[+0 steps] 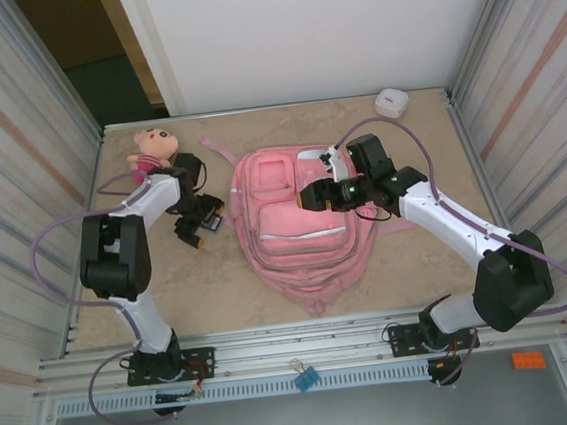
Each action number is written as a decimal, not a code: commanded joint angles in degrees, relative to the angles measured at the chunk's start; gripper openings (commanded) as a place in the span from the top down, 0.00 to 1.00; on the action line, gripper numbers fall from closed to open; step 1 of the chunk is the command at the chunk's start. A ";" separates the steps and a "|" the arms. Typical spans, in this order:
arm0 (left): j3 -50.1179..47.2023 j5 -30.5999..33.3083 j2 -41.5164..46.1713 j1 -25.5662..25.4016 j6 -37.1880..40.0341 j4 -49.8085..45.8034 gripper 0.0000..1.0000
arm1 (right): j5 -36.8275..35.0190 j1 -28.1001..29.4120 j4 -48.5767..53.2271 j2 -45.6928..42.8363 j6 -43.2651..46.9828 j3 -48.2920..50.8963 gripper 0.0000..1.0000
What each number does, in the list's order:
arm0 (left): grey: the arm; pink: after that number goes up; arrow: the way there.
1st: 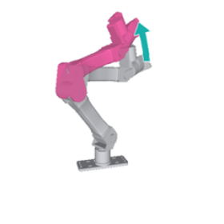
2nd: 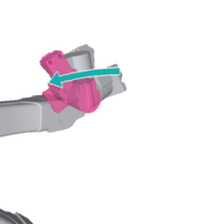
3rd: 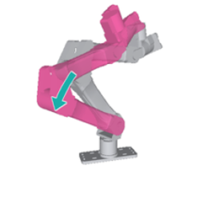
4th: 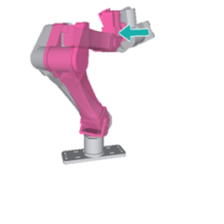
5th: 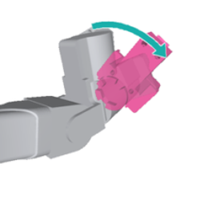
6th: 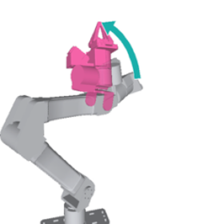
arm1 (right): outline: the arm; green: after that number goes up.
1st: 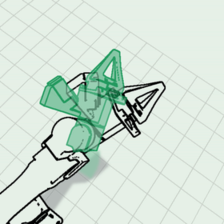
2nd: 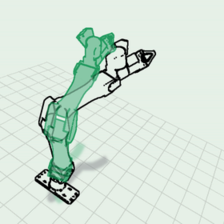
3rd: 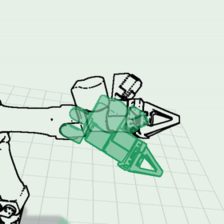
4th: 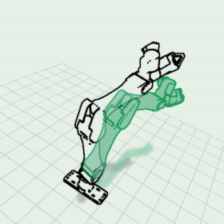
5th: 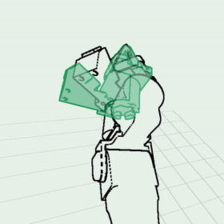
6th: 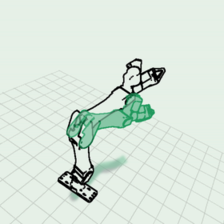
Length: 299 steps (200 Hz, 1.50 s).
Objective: Pack the student bag
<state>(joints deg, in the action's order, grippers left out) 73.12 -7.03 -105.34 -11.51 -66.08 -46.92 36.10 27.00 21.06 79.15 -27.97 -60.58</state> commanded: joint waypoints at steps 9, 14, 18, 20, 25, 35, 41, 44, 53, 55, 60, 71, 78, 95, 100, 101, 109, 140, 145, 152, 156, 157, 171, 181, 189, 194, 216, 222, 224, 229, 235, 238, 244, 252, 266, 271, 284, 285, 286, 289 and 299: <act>2.74 0.04 -2.95 1.90 -0.29 -1.69 0.13 | 0.49 0.33 -0.29 0.91 1.38 0.20 0.37; 2.98 0.16 -3.30 1.86 -0.23 -1.54 0.14 | 0.52 0.33 -0.31 1.07 1.40 0.28 0.37; 3.22 0.17 -3.52 1.89 -0.25 -1.43 0.14 | 0.56 0.33 -0.36 1.13 1.34 0.31 0.37; 3.29 0.17 -3.61 1.85 -0.27 -1.34 0.14 | 0.49 0.33 -0.39 1.17 1.38 0.35 0.37; 3.48 0.17 -3.92 1.86 -0.19 -1.04 0.14 | 0.48 0.33 -0.39 1.26 1.42 0.37 0.37; 4.14 0.67 -4.54 1.85 -0.18 -1.14 0.15 | 0.57 0.33 -0.35 1.53 1.54 0.35 0.37; 4.39 0.91 -4.89 1.85 -0.26 -1.16 0.16 | 0.56 0.33 -0.48 1.71 1.56 0.35 0.37; 4.56 1.04 -5.09 1.85 -0.19 -1.16 0.17 | 0.59 0.33 -0.47 1.78 1.52 0.30 0.37; 5.17 1.39 -5.63 1.84 -0.02 -1.16 0.17 | 0.66 0.33 -0.54 1.96 1.54 0.28 0.37; 5.32 1.44 -5.72 1.84 0.03 -1.16 0.17 | 0.65 0.33 -0.50 2.03 1.56 0.28 0.37; 5.53 1.54 -6.04 1.84 -0.03 -1.16 0.17 | 0.74 0.33 -0.63 2.12 1.59 0.28 0.37; 6.04 1.54 -6.57 1.88 0.09 -1.11 0.17 | 0.73 0.37 -0.62 2.38 1.58 0.21 0.37; 6.45 1.71 -6.91 1.84 0.17 -1.11 0.17 | 0.80 0.33 -0.72 2.47 1.56 0.21 0.37; 7.03 2.26 -7.55 1.88 0.17 -0.94 0.17 | 0.84 0.33 -0.73 2.70 1.64 0.13 0.37; 7.16 2.35 -7.80 1.84 0.17 -0.94 0.18 | 0.82 0.33 -0.71 2.77 1.60 0.18 0.37; 7.23 2.36 -7.83 1.84 0.17 -0.92 0.18 | 0.82 0.33 -0.74 2.76 1.60 0.19 0.37; 7.46 2.60 -8.31 1.84 0.17 -0.98 0.20 | 0.85 0.35 -0.76 2.89 1.60 0.13 0.37; 8.86 2.63 -10.72 1.84 -0.14 -0.92 0.29 | 0.84 0.33 -0.41 2.84 1.90 0.00 0.38; 9.04 2.70 -11.07 1.84 -0.08 -0.81 0.30 | 0.82 0.33 -0.34 2.84 2.01 0.00 0.38; 9.23 2.89 -11.44 1.84 0.10 -0.86 0.32 | 0.82 0.33 -0.28 2.65 1.95 -0.03 0.38; 9.21 2.96 -11.54 1.84 0.15 -0.88 0.34 | 0.84 0.32 -0.31 2.60 2.05 0.02 0.38; 9.18 2.93 -11.50 1.84 0.11 -0.85 0.34 | 0.78 0.33 -0.31 2.64 2.04 -0.03 0.38; 8.55 2.56 -11.30 1.78 0.04 -0.48 0.39 | 0.66 0.31 -0.10 2.31 2.08 0.00 0.38; 7.50 2.33 -10.61 1.75 -0.14 -0.19 0.41 | 0.57 0.24 -0.05 2.19 2.13 0.23 0.38; 6.50 1.99 -9.71 1.78 -0.17 0.35 0.42 | 0.39 0.24 -0.01 2.14 2.17 0.27 0.38; 5.81 1.81 -9.09 1.74 -0.41 0.55 0.43 | 0.38 0.24 -0.05 1.99 2.13 0.35 0.38; 2.35 0.23 -5.11 1.67 -1.77 1.24 0.45 | 0.63 0.33 -0.23 1.95 1.73 0.37 0.38; 1.39 -0.31 -3.87 1.58 -2.22 1.38 0.45 | 0.66 0.47 -0.45 1.84 1.50 0.54 0.38; 1.14 -0.52 -3.37 1.53 -2.43 1.47 0.45 | 0.65 0.50 -0.57 1.72 1.44 0.54 0.38; 0.33 -0.93 -2.17 1.49 -2.68 1.61 0.45 | 0.60 0.66 -0.98 1.51 1.10 0.68 0.38; -0.58 -1.49 -0.86 1.37 -3.20 1.71 0.46 | 0.61 0.91 -1.61 1.08 0.48 1.02 0.38; -1.10 -1.69 -0.02 1.22 -3.48 1.76 0.46 | 0.58 1.08 -2.12 0.87 0.17 1.28 0.38; -1.98 -2.20 1.56 1.01 -3.99 1.81 0.46 | 0.53 1.43 -3.04 0.40 -0.63 1.76 0.38; -3.25 -2.99 3.57 0.71 -4.89 2.15 0.46 | 0.47 2.05 -4.74 -0.16 -2.13 2.61 0.38; -5.40 -4.02 7.57 -0.08 -6.66 2.50 0.46 | 0.17 3.64 -8.78 -1.13 -5.38 4.32 0.38; -6.12 -4.49 8.86 -0.44 -7.33 2.82 0.47 | -0.12 4.39 -10.41 -1.35 -6.75 5.02 0.38; -7.78 -5.53 11.80 -1.29 -8.90 3.30 0.47 | -1.59 6.71 -14.76 -1.61 -10.05 6.49 0.38; -7.93 -5.63 11.90 -1.31 -9.07 3.40 0.47 | -1.70 6.82 -15.05 -1.62 -10.33 6.59 0.38; -8.01 -5.72 12.21 -1.36 -9.20 3.45 0.47 | -2.01 7.25 -15.67 -1.59 -10.81 6.78 0.38; -8.38 -6.05 12.85 -1.57 -9.58 3.67 0.47 | -2.48 7.92 -16.61 -1.55 -11.52 7.01 0.38; -9.31 -6.62 14.81 -2.28 -10.83 4.11 0.47 | -3.86 9.90 -19.38 -1.02 -13.59 7.63 0.38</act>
<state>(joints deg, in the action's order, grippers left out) 66.06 -10.90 -95.77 -12.40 -72.07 -43.38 35.20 32.95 11.18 79.26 -34.20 -54.54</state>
